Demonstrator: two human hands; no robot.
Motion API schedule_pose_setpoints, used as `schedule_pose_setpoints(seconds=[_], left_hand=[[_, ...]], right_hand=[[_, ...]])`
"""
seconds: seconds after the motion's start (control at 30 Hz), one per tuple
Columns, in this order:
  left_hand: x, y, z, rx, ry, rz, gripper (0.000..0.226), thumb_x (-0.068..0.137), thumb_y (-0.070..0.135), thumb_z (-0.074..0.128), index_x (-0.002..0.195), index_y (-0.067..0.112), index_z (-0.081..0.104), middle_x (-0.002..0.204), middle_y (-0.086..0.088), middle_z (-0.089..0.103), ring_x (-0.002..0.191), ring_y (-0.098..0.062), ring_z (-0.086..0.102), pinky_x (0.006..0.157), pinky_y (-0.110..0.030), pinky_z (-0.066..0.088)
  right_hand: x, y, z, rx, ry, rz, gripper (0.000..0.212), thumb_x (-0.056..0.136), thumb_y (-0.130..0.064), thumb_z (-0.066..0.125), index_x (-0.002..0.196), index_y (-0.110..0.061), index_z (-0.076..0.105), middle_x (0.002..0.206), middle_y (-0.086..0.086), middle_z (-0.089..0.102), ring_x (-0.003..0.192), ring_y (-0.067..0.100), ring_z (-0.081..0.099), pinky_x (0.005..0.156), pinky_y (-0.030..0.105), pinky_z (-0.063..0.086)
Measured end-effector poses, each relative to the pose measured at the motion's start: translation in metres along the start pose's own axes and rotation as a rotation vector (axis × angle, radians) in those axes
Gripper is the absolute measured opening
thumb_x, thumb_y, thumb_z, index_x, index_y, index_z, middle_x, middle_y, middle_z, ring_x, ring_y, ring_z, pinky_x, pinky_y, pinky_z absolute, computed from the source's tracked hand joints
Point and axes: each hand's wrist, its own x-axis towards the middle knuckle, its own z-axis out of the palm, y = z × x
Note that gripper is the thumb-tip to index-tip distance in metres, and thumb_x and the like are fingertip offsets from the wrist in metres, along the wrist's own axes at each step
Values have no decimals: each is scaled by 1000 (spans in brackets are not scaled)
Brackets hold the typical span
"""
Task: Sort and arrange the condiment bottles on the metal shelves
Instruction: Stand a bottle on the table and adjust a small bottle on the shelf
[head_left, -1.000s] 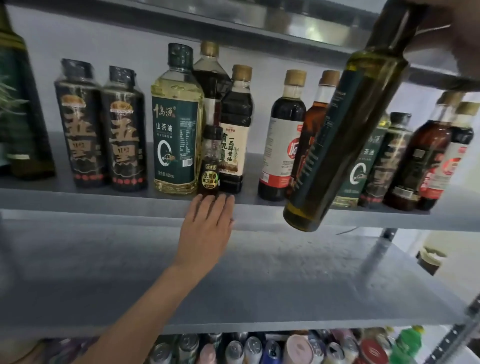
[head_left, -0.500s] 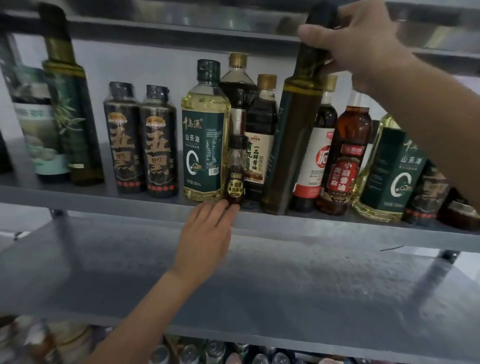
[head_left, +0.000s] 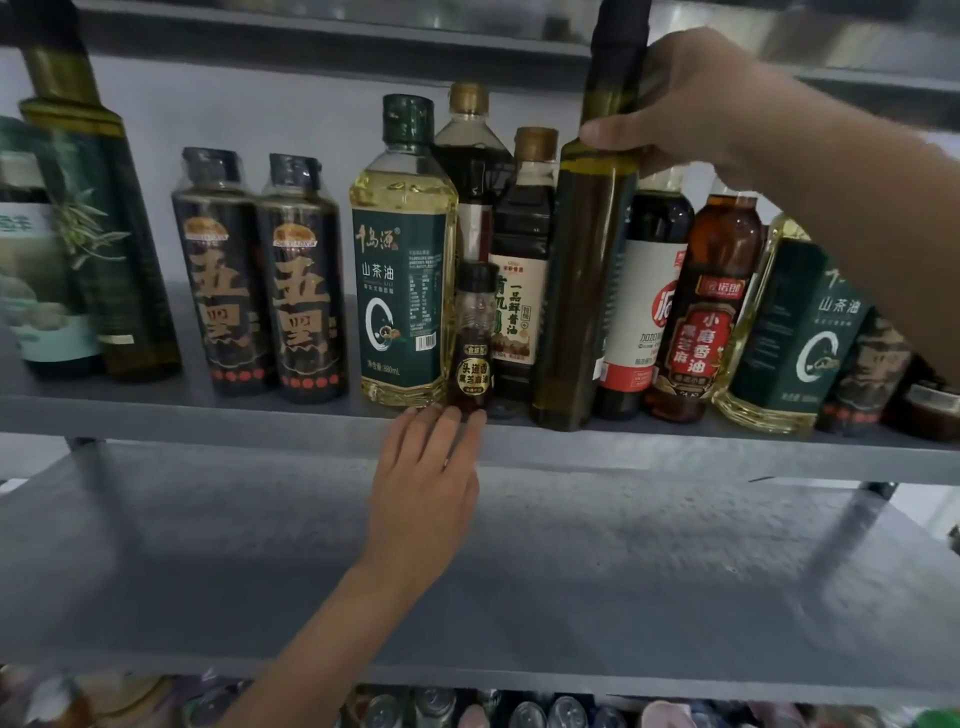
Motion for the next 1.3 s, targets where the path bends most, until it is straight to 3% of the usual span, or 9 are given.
schedule_pose_setpoints(seconds=[0.13, 0.27, 0.33, 0.43, 0.57, 0.67, 0.83, 1.03, 1.3], left_hand=[[-1, 0, 3, -13, 11, -12, 43, 82, 10, 63, 124, 7, 57, 115, -13, 59, 108, -28, 47, 102, -44, 35], [-1, -2, 5, -35, 11, -11, 42, 83, 13, 57, 125, 7, 55, 116, -13, 59, 109, -27, 46, 102, -43, 34], [-1, -3, 6, -43, 13, -9, 42, 83, 13, 58, 125, 7, 55, 116, -13, 58, 109, -27, 47, 102, -43, 34], [-2, -4, 7, -46, 17, -3, 44, 83, 11, 60, 126, 7, 54, 116, -13, 58, 109, -28, 47, 103, -44, 35], [-1, -4, 6, -64, 20, -1, 45, 81, 9, 63, 125, 6, 56, 115, -12, 57, 109, -27, 46, 103, -43, 34], [-1, -5, 6, -74, 18, 3, 43, 84, 11, 57, 127, 8, 53, 117, -10, 54, 111, -26, 46, 104, -42, 33], [-1, -6, 7, -91, 17, -4, 42, 86, 15, 50, 127, 9, 52, 117, -10, 53, 111, -26, 46, 104, -41, 32], [-1, -5, 6, -97, 15, -16, 42, 86, 14, 52, 127, 10, 51, 117, -10, 55, 112, -26, 46, 106, -40, 29], [0, -5, 8, -106, 30, -10, 44, 83, 11, 57, 126, 9, 52, 115, -11, 56, 110, -27, 47, 105, -42, 32]], right_hand=[[-14, 4, 16, -33, 97, -18, 57, 82, -32, 68, 130, -16, 42, 114, -6, 55, 100, 10, 57, 80, 22, 50], [-39, 13, 40, -100, 84, -37, 94, 73, -19, 77, 146, -18, 18, 132, -6, 42, 120, 11, 43, 91, 19, 36], [-53, 21, 58, -53, 132, -76, 109, 71, -10, 79, 150, -22, 4, 148, 0, 27, 129, 6, 29, 87, 7, 32], [-78, 40, 96, 29, 319, -162, 111, 70, -1, 77, 150, -18, 2, 150, 6, 14, 129, 1, 14, 80, -13, 21], [-111, 70, 144, 18, 493, -55, 103, 71, -6, 80, 149, -13, 13, 140, 8, 23, 133, 15, 24, 109, 18, 27], [-134, 83, 163, -13, 470, 59, 96, 72, -15, 81, 147, -8, 20, 135, 11, 32, 127, 22, 33, 99, 6, 22], [-156, 96, 166, -109, 365, 120, 86, 73, -27, 80, 142, -12, 32, 134, 7, 45, 123, 23, 45, 95, 34, 46], [-143, 90, 152, 27, 313, 192, 48, 83, -31, 69, 127, -18, 53, 120, -2, 62, 109, 18, 58, 85, 31, 48], [-133, 86, 162, -51, 424, 333, 54, 72, -44, 76, 116, -19, 56, 107, -2, 66, 97, 18, 63, 80, 39, 51]])
